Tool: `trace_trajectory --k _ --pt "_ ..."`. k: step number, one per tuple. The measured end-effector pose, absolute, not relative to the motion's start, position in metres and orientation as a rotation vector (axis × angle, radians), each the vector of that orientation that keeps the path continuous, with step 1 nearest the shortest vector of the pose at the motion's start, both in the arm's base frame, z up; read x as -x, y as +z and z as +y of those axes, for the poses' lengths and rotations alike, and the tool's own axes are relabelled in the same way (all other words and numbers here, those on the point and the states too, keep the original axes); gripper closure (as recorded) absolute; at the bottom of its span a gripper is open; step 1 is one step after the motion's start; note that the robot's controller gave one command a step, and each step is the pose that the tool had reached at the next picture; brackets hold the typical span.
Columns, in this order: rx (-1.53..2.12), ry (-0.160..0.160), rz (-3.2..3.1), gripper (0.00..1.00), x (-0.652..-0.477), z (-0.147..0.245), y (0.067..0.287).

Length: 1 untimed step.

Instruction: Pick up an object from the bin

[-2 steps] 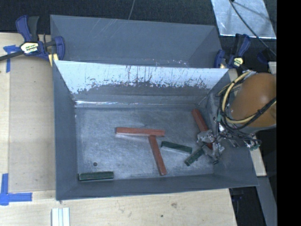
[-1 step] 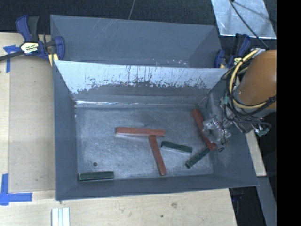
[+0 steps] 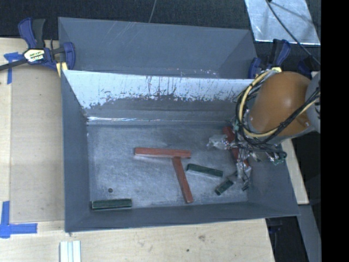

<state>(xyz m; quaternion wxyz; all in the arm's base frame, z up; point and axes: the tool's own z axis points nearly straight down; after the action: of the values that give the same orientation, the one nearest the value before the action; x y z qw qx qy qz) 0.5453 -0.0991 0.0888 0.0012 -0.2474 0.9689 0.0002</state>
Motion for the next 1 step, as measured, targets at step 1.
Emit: trace_trajectory --k 1 --pt "0.761 -0.006 3.042 0.0 -0.5211 -0.0648 0.0829"
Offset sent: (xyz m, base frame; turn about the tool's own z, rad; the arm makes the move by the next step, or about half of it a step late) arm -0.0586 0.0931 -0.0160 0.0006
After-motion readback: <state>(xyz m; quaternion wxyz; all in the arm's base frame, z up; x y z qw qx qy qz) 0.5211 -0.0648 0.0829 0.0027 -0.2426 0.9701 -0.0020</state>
